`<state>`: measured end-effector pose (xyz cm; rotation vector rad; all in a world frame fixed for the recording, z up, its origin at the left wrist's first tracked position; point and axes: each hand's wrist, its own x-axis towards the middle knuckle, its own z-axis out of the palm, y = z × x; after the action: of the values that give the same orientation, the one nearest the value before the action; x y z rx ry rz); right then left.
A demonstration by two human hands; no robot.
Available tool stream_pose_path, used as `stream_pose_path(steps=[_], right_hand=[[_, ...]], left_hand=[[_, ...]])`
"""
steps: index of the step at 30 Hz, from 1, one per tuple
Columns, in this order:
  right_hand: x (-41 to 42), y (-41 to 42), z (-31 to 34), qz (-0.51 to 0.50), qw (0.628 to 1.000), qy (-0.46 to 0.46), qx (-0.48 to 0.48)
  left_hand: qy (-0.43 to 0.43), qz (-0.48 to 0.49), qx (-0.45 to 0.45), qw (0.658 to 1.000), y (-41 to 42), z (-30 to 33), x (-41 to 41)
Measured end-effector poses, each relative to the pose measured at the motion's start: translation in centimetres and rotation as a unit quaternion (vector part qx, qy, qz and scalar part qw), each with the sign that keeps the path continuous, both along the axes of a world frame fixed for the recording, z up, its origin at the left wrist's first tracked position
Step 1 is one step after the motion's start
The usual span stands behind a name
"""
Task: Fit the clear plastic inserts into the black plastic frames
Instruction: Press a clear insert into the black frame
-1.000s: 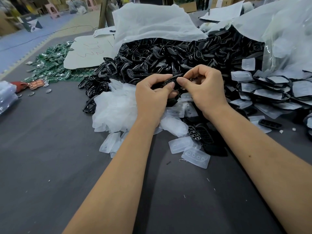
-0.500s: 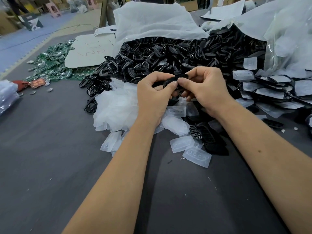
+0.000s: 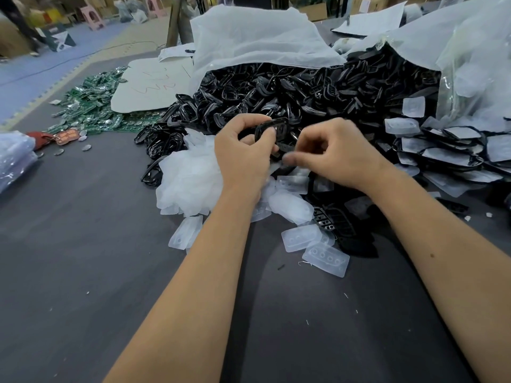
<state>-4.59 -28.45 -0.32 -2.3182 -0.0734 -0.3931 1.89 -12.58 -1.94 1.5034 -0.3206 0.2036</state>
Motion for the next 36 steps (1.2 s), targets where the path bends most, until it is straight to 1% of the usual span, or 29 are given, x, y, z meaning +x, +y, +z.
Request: stream_pose_path(steps=[2, 4, 6, 7, 8, 9, 11, 12, 13, 15, 18, 21, 22, 23, 27, 29, 32, 36], right_hand=[[-0.1, 0.2, 0.3, 0.045, 0.994, 0.077, -0.059], [0.1, 0.3, 0.5, 0.055, 0.986, 0.12, -0.102], [0.2, 0.2, 0.5, 0.077, 0.985, 0.135, -0.071], [0.1, 0.2, 0.5, 0.091, 0.987, 0.129, -0.025], [0.0, 0.1, 0.4, 0.102, 0.987, 0.114, 0.048], [-0.1, 0.1, 0.4, 0.105, 0.98, 0.092, 0.141], [-0.2, 0.0, 0.3, 0.083, 0.94, 0.04, 0.327], [-0.2, -0.2, 0.3, 0.065, 0.919, 0.012, 0.389], [-0.1, -0.3, 0.2, 0.044, 0.902, -0.014, 0.429], [0.0, -0.4, 0.1, 0.009, 0.885, -0.045, 0.463], [0.5, -0.6, -0.4, 0.006, 0.868, -0.042, 0.495], [0.9, -0.2, -0.6, 0.016, 0.84, -0.026, 0.541], [1.0, -0.1, -0.6, 0.018, 0.839, -0.029, 0.544], [1.0, 0.0, -0.7, 0.017, 0.846, -0.039, 0.531], [0.7, 0.7, -1.1, -0.013, 0.901, -0.075, 0.426], [0.7, 1.3, -1.1, -0.042, 0.921, -0.089, 0.377], [0.7, 2.1, -1.1, -0.078, 0.925, -0.12, 0.352], [0.8, 2.4, -1.2, -0.106, 0.932, -0.139, 0.317]], left_hand=[[-0.001, -0.003, 0.006, 1.0, -0.1, -0.1, -0.1], [0.003, -0.01, 0.006, 1.0, -0.1, -0.2, -0.2], [0.017, -0.018, -0.003, 1.0, -0.1, -0.2, -0.2], [0.027, -0.023, -0.011, 0.999, -0.1, -0.2, -0.2], [0.036, -0.027, -0.018, 0.999, -0.1, -0.3, -0.2], [0.045, -0.029, -0.021, 0.998, -0.2, -0.3, -0.2], [0.057, -0.029, -0.022, 0.998, -0.3, -0.4, -0.3], [0.06, -0.029, -0.023, 0.997, -0.3, -0.4, -0.3], [0.06, -0.03, -0.024, 0.997, -0.3, -0.4, -0.3], [0.056, -0.034, -0.024, 0.998, -0.2, -0.3, -0.3], [0.049, -0.041, -0.024, 0.998, -0.2, -0.2, -0.2], [0.055, -0.051, -0.027, 0.997, -0.2, -0.3, -0.1], [0.058, -0.054, -0.028, 0.996, -0.2, -0.3, -0.1], [0.06, -0.056, -0.028, 0.996, -0.2, -0.4, -0.1], [0.063, -0.059, -0.02, 0.996, -0.2, -0.4, 0.1], [0.065, -0.054, -0.013, 0.996, -0.3, -0.5, 0.1], [0.065, -0.052, 0.002, 0.997, -0.3, -0.6, 0.2], [0.064, -0.059, -0.005, 0.996, -0.2, -0.6, 0.1]])
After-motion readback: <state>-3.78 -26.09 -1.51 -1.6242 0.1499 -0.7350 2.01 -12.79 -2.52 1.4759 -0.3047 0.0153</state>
